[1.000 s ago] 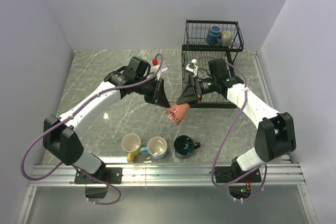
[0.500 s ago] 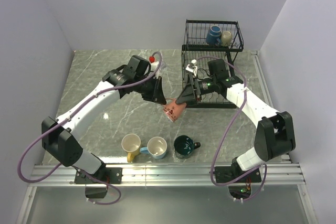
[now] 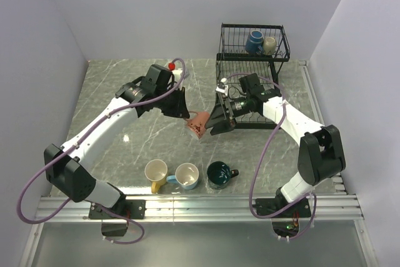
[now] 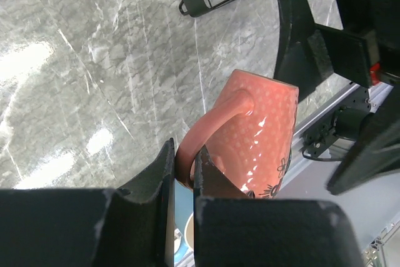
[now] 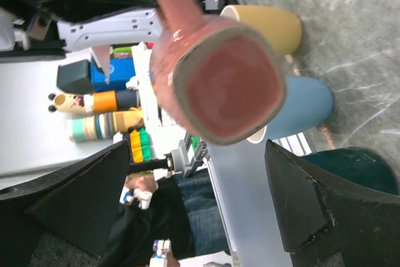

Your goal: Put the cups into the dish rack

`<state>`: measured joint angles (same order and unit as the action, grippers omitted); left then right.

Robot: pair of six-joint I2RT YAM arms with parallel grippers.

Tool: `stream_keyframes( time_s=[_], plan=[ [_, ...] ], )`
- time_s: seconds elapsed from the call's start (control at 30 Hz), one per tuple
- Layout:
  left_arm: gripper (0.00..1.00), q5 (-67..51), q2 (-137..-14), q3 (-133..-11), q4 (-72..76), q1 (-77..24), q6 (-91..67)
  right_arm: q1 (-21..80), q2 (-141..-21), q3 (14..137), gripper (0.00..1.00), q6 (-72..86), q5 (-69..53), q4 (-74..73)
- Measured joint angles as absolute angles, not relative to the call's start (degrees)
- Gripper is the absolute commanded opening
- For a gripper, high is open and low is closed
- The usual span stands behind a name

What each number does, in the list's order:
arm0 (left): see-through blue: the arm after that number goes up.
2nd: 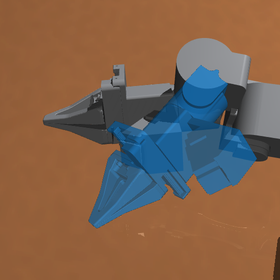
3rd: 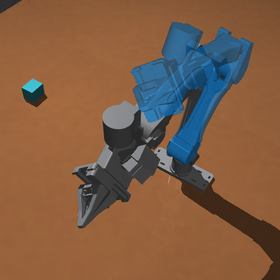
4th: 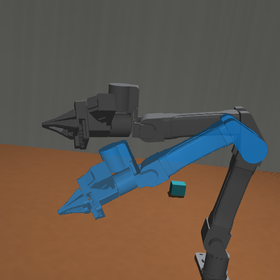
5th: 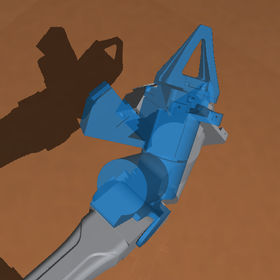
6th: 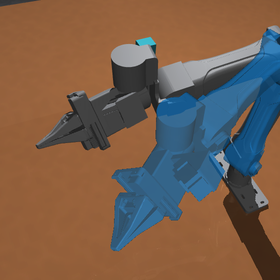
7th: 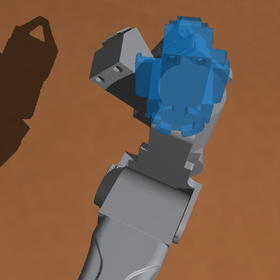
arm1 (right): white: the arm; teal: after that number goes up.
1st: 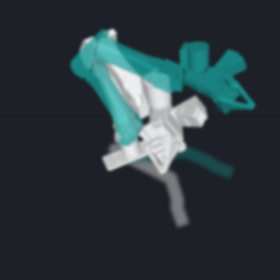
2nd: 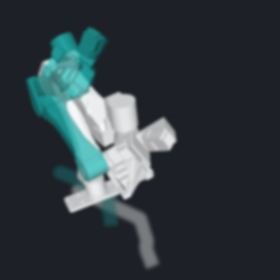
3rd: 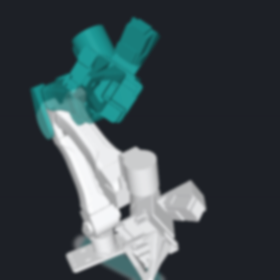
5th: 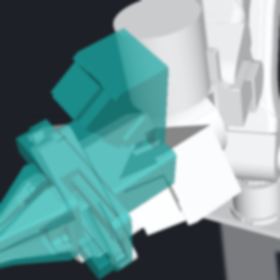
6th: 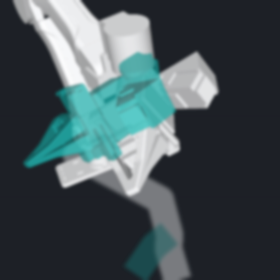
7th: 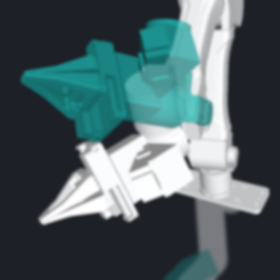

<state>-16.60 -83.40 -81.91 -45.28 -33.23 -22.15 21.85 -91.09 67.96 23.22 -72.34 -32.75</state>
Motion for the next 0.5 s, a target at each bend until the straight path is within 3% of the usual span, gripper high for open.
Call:
stream_keyframes(
  time_s=[0.5],
  plan=[
    [0.0, -19.9, -83.31, -81.89, -44.27, -33.26, -22.17, 22.0, -91.31, 66.72, 0.92, 37.43, -61.73, -16.25]
  ],
)
